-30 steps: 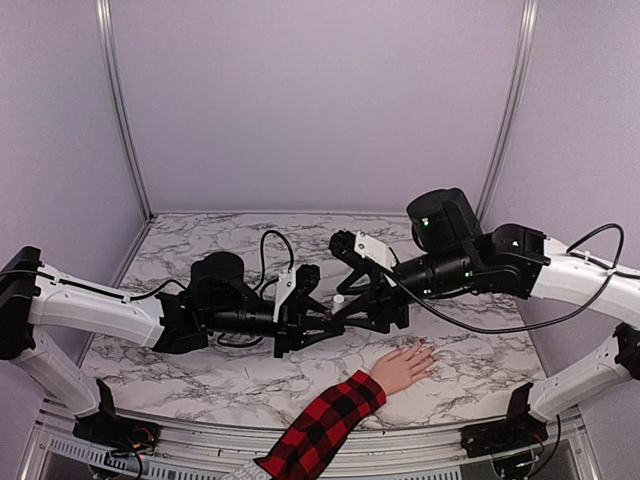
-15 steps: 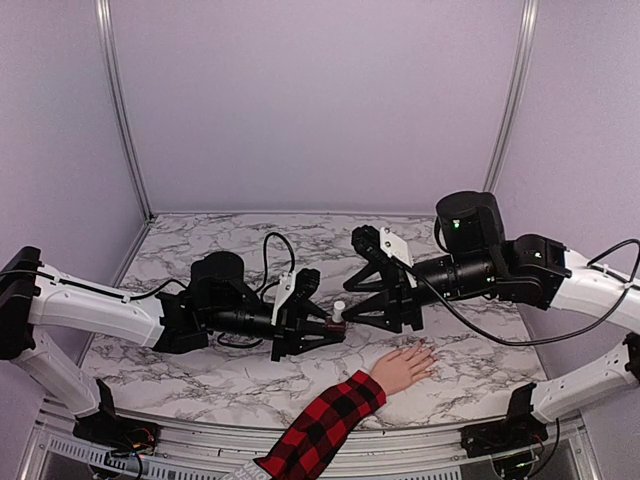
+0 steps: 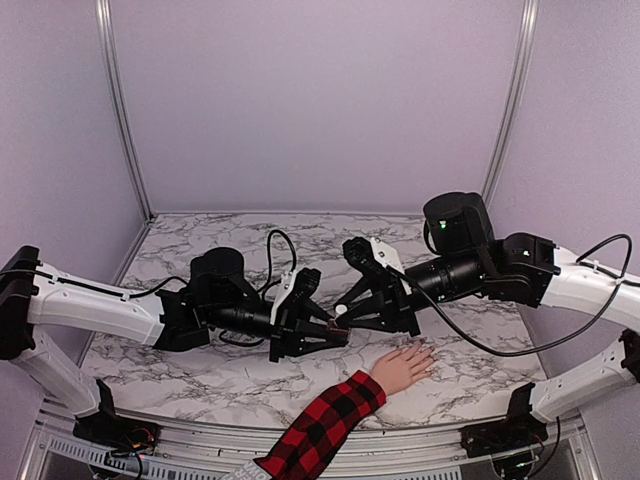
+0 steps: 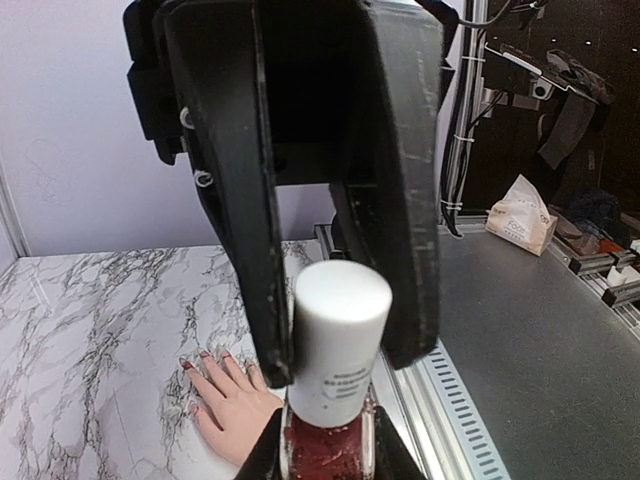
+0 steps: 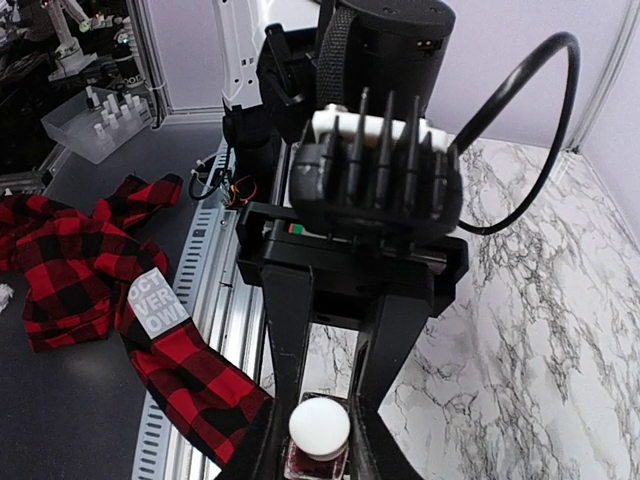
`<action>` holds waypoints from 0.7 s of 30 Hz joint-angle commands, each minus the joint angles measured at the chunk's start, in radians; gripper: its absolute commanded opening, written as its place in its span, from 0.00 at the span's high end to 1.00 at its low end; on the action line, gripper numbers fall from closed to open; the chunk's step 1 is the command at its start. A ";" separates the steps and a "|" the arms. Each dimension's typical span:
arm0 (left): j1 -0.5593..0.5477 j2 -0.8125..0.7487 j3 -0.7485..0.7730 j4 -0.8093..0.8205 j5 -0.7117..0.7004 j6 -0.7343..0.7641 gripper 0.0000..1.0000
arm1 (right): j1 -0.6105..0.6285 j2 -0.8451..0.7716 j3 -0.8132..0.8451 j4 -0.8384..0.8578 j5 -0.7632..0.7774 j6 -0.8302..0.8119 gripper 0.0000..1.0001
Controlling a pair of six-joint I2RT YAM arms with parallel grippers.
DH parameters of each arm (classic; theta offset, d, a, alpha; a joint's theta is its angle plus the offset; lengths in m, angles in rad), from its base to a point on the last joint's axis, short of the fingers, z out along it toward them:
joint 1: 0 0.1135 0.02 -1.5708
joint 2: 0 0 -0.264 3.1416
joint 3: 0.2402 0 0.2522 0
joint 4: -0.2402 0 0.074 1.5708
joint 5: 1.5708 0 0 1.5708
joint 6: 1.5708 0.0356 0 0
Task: Paint the nails
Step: Screw the nail polish bottle cap onto the nail polish bottle.
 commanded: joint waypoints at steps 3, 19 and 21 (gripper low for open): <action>-0.005 -0.003 0.027 0.035 -0.016 -0.001 1.00 | 0.006 0.004 0.026 0.011 -0.031 -0.011 0.89; 0.000 -0.059 0.006 0.051 -0.254 -0.010 1.00 | 0.005 0.023 -0.044 0.081 0.188 0.074 1.00; 0.000 -0.064 0.005 0.055 -0.293 -0.012 1.00 | 0.002 0.030 -0.047 0.095 0.230 0.097 1.00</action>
